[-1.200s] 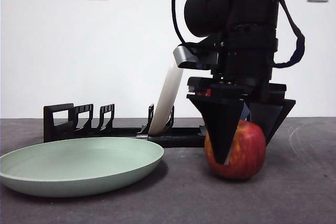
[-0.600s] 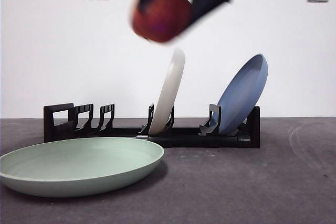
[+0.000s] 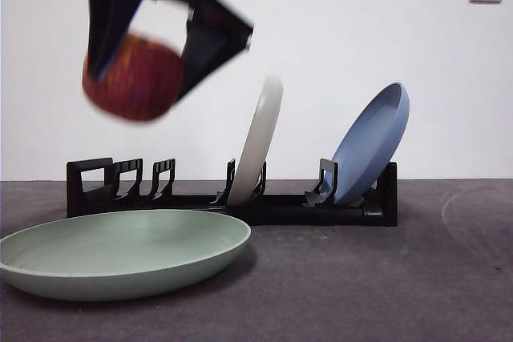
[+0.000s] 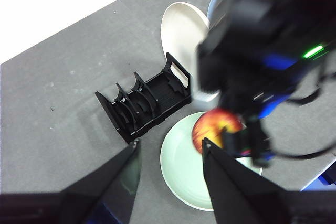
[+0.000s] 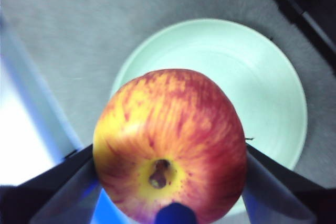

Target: Take the green plate from the plate rack,put the plate on the table,take the apple from the table,put the apple in the plate

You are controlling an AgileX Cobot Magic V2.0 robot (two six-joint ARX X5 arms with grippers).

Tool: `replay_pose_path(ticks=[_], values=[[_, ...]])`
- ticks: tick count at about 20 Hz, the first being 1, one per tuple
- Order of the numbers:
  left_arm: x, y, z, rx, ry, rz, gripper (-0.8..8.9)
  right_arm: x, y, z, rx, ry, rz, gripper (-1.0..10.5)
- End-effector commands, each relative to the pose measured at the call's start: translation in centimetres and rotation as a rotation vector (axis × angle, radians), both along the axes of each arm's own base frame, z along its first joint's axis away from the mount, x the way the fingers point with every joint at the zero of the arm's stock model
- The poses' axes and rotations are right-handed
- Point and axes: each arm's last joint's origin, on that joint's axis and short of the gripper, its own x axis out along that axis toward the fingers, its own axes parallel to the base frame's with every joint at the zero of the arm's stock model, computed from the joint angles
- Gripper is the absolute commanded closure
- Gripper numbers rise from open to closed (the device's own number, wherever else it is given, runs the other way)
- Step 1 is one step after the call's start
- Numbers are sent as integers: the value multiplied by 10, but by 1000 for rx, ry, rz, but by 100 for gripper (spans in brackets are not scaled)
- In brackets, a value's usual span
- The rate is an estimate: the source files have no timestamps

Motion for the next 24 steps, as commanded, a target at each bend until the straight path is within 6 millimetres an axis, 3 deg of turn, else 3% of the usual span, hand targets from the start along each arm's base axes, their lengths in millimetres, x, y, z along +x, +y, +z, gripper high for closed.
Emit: replay_pose_path(ticks=[1, 7, 15, 19, 20, 23, 24], values=[[-2, 2, 1, -2, -9, -4, 619, 7, 12, -27, -39, 26, -9, 963], [-2, 3, 1, -5, -12, -5, 619, 18, 27, -77, -126, 76, -12, 963], [-2, 3, 1, -5, -12, -5, 619, 21, 31, -103, -182, 99, -14, 963], [-3, 3, 1, -7, -13, -5, 619, 21, 31, -105, -194, 105, -7, 956], [-3, 4, 1, -8, -14, -5, 619, 21, 31, -105, -195, 106, -9, 896], [-4, 4, 1, -10, -15, -5, 619, 21, 29, -105, -202, 121, -32, 530], [-4, 4, 1, -10, -15, -5, 619, 21, 30, -105, -201, 121, -34, 460]])
